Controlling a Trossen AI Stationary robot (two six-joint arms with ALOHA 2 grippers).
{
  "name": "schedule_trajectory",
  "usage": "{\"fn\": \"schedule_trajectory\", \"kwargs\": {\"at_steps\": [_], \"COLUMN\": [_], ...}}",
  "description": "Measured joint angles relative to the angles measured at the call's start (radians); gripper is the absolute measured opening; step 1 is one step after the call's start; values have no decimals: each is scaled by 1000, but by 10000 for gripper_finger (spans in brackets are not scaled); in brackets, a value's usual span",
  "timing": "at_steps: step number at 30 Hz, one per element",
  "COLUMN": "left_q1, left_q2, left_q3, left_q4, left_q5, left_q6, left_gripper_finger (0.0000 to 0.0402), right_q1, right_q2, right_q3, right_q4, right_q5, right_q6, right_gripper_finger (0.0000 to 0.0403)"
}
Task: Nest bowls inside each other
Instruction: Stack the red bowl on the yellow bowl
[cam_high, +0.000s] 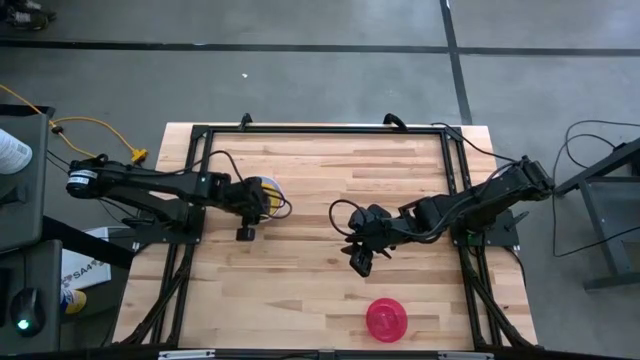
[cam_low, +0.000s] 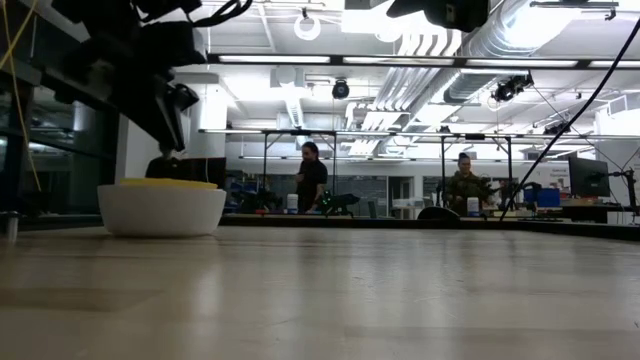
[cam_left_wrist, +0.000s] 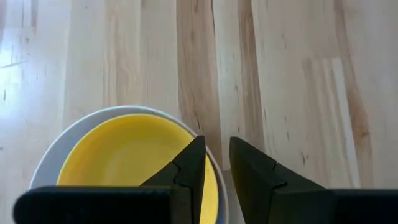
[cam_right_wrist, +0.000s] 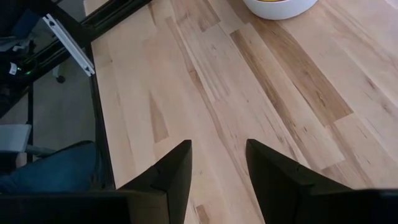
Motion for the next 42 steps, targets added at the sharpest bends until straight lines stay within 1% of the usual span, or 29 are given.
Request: {"fn": "schedule_trajectory", "kwargs": {"at_steps": [6,10,13,18,24,30,36,42], "left_q1": [-1,-1,-1,-14,-112,-217,-298,-330], "left_q2": [0,0,0,0,-1,-1,-1,-1], "left_q3": [2,2,3,71,148,153,153,153], "left_q4": [40,57,76,44,21,22,24,32], "left_q5": [108,132,149,202,184,127,77,63], "left_q6": [-52,-76,-94,-106,-109,-157,-182,-193], "left_gripper_finger": [74,74,74,74,74,74,74,74], "right_q1": [0,0,0,11,53,121,199,286], "right_q2": [8,21,20,21,20,20,20,50], "right_q3": [-2,-32,-71,-112,-116,-116,-116,-116], "right_q4": [-33,-90,-83,-90,-91,-112,-211,-256], "right_q5": [2,-7,-40,-73,-119,-168,-170,-153], "right_q6": [12,80,155,254,356,511,681,843], "right_gripper_finger": [145,145,145,145,145,145,145,145]}}
